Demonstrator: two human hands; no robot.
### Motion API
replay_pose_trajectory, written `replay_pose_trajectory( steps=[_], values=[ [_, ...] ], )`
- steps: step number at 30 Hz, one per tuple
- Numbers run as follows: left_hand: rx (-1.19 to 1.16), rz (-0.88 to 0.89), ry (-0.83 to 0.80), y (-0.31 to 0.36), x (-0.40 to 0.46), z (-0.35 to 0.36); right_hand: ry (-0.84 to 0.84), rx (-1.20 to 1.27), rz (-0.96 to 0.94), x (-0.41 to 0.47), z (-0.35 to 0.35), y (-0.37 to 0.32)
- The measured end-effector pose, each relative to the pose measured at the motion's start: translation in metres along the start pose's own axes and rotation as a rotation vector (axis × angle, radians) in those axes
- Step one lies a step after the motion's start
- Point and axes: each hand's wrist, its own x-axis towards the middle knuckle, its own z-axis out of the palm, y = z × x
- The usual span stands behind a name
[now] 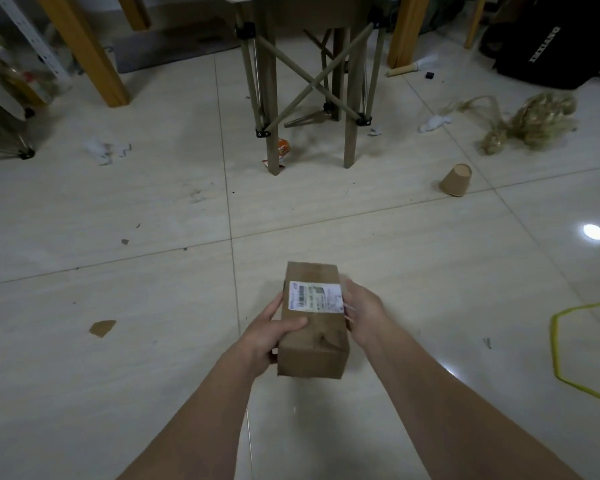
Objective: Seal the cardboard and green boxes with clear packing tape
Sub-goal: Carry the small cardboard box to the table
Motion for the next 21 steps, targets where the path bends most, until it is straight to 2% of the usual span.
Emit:
replay_pose_trajectory(
  steps=[3, 6, 10, 14, 18, 21],
  values=[
    [-0.236, 0.033, 0.025, 0.003, 0.004, -0.006, -0.081, -0.039, -0.019, -0.007, 0.002, -0.015],
    [-0.340, 0.064, 0.005, 0.015, 0.006, -0.003, -0.177, -0.113, 0.016, -0.007, 0.000, -0.013],
    [-0.375, 0.101, -0.025, 0.030, 0.010, -0.002, -0.401, -0.011, 0.010, -0.014, 0.002, -0.020],
    [-0.369, 0.115, -0.011, 0.057, -0.013, -0.006, -0.446, 0.067, -0.032, -0.039, 0.013, -0.047],
    [-0.547, -0.013, 0.149, 0.102, -0.074, -0.012, -0.508, 0.135, 0.015, -0.102, 0.029, -0.089],
    [-0.594, -0.036, 0.222, 0.144, -0.124, -0.016, -0.521, 0.103, 0.025, -0.158, 0.042, -0.128]
  ],
)
